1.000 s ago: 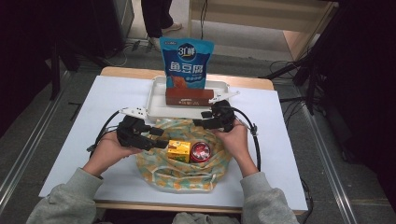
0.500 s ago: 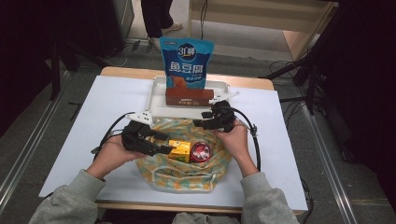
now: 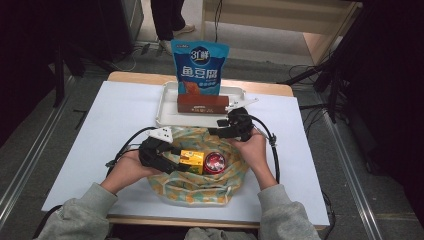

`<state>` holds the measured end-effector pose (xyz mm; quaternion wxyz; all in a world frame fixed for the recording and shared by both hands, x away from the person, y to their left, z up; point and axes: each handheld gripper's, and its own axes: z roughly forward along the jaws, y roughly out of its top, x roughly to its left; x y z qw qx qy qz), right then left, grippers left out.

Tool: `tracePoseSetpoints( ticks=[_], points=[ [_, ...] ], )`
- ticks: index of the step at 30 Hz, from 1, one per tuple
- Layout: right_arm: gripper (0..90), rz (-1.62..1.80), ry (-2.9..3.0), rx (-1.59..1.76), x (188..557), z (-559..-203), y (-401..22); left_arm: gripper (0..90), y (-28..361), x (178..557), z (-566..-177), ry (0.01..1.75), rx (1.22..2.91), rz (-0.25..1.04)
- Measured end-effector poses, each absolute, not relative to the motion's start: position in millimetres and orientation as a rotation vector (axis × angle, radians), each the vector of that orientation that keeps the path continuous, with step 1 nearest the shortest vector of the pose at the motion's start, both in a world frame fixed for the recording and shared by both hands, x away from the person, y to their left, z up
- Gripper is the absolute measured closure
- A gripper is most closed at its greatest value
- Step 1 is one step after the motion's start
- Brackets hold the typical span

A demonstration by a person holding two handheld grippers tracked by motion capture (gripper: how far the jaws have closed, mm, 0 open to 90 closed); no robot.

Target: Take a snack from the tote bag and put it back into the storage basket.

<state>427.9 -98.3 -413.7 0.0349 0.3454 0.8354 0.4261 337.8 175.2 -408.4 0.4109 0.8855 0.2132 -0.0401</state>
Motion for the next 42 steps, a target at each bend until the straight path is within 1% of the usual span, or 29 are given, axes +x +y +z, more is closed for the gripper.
tracePoseSetpoints(
  ticks=[6, 10, 16, 20, 26, 37, 42],
  points=[
    [45.1, 1.308, 2.568, 1.072, 427.8, -414.6, -99.1, 37.3, 168.3, 341.0, -417.0, 0.532, 2.217, -0.121],
    [45.4, 1.306, 2.567, 1.071, 427.7, -415.6, -99.9, 38.8, 165.1, 342.8, -419.7, 0.524, 2.210, -0.135],
    [46.4, 1.303, 2.572, 1.069, 427.0, -416.8, -100.1, 44.3, 167.9, 348.0, -419.8, 0.557, 2.195, -0.146],
    [47.0, 1.305, 2.572, 1.071, 426.9, -417.2, -100.5, 47.2, 167.0, 347.7, -417.5, 0.559, 2.209, -0.118],
    [47.5, 1.309, 2.571, 1.067, 426.7, -417.0, -100.6, 50.8, 169.6, 352.2, -415.2, 0.607, 2.208, -0.121],
    [47.8, 1.318, 2.566, 1.071, 426.4, -416.2, -101.4, 51.7, 172.9, 351.4, -406.4, 0.625, 2.206, -0.089],
    [47.8, 1.317, 2.571, 1.065, 425.9, -415.6, -101.1, 51.8, 177.2, 353.3, -402.3, 0.650, 2.190, -0.095]
  ],
)
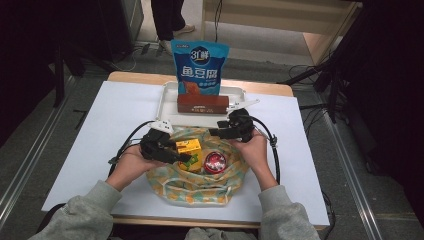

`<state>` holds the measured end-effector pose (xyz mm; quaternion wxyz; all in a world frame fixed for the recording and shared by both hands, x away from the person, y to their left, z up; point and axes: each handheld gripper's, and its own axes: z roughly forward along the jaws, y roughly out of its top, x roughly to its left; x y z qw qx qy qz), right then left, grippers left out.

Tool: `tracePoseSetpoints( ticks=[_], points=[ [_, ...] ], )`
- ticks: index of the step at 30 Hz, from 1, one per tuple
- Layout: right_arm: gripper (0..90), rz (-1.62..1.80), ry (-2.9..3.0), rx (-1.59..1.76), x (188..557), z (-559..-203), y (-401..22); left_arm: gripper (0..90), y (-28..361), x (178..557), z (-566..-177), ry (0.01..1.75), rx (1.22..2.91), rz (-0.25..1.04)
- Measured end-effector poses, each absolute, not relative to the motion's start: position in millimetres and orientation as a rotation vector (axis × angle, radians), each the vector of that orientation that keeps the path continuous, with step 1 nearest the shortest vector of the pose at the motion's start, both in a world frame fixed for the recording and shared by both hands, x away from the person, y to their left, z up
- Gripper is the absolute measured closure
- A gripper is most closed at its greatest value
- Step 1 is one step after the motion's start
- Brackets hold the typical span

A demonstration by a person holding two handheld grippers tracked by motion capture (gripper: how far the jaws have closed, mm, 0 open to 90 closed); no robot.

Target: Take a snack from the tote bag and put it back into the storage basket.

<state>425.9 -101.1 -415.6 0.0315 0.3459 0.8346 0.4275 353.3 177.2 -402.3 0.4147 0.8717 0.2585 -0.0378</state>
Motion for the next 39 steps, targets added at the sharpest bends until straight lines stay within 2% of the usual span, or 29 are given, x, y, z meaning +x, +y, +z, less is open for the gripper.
tracePoseSetpoints(
  ticks=[39],
  points=[
    [46.3, 1.335, 2.586, 1.007, 410.8, -408.1, -103.3, 51.9, 205.9, 364.0, -369.9, 0.746, 2.146, -0.093]
  ],
)
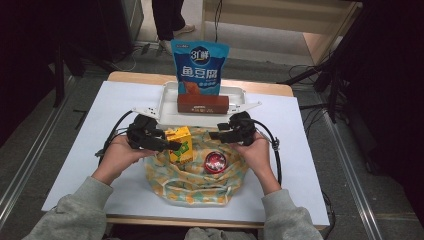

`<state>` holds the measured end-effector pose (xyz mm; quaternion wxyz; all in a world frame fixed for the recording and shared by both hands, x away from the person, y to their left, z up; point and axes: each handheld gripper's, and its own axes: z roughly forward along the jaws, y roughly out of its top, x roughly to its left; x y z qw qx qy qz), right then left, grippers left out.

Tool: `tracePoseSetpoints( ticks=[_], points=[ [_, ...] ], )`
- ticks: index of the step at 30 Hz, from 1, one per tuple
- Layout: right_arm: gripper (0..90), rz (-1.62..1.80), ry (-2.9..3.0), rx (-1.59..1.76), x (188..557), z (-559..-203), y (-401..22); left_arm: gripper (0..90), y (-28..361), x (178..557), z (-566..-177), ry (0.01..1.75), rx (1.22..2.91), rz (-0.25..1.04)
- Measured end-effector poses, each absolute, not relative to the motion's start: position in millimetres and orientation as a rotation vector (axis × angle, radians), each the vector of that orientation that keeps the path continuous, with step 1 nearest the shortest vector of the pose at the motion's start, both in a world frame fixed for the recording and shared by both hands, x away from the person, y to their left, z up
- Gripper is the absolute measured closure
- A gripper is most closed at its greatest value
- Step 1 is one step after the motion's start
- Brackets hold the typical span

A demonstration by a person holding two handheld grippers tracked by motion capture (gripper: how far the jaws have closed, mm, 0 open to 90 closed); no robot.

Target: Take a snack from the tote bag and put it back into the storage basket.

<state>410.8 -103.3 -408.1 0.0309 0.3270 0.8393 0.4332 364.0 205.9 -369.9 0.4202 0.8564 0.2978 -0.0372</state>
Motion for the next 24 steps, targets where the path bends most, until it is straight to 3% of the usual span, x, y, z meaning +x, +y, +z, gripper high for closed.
tracePoseSetpoints(
  ticks=[24],
  points=[
    [46.0, 1.332, 2.603, 0.978, 404.9, -409.6, -103.0, 52.0, 219.6, 376.9, -343.4, 0.787, 2.130, -0.084]
  ],
)
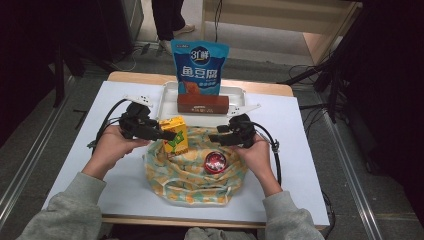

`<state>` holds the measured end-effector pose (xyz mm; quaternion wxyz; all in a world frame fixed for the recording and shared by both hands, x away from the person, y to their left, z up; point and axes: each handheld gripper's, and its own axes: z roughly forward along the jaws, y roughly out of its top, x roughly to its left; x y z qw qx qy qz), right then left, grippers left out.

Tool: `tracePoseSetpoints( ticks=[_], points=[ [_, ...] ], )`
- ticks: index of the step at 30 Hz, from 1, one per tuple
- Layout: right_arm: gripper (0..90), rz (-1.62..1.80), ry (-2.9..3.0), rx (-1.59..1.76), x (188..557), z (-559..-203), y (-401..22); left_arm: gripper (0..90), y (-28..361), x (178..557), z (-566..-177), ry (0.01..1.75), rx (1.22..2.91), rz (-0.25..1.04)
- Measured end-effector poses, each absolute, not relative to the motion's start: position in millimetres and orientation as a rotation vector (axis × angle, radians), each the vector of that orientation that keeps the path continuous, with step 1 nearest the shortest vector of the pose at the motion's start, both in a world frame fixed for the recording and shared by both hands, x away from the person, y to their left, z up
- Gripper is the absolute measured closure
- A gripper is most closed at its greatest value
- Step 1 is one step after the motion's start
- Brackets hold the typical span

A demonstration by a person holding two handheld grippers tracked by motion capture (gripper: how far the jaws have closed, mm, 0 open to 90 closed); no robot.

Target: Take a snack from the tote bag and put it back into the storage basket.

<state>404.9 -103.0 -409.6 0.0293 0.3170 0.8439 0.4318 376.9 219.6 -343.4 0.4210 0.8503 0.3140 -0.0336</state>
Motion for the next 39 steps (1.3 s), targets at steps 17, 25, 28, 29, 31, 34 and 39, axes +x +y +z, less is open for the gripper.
tracePoseSetpoints(
  ticks=[17, 25, 28, 29, 31, 34, 39],
  points=[
    [46.1, 1.340, 2.602, 0.979, 404.6, -409.0, -103.0, 52.0, 230.5, 390.5, -332.7, 0.814, 2.125, -0.083],
    [46.1, 1.340, 2.608, 0.974, 404.7, -409.9, -101.7, 52.0, 234.8, 396.4, -328.3, 0.810, 2.126, -0.067],
    [46.1, 1.336, 2.613, 0.974, 404.2, -410.3, -100.7, 52.0, 236.2, 400.3, -326.2, 0.819, 2.123, -0.051],
    [46.1, 1.336, 2.610, 0.973, 404.3, -410.4, -100.4, 52.0, 236.6, 402.0, -325.5, 0.820, 2.126, -0.049],
    [46.1, 1.338, 2.611, 0.970, 404.5, -410.6, -100.2, 52.0, 237.6, 405.3, -324.0, 0.827, 2.125, -0.044],
    [46.1, 1.336, 2.613, 0.970, 404.6, -410.7, -100.3, 52.0, 238.7, 409.3, -323.2, 0.829, 2.121, -0.046],
    [46.2, 1.351, 2.611, 0.969, 403.5, -409.7, -100.1, 52.0, 241.9, 416.5, -322.0, 0.839, 2.116, -0.029]
  ],
)
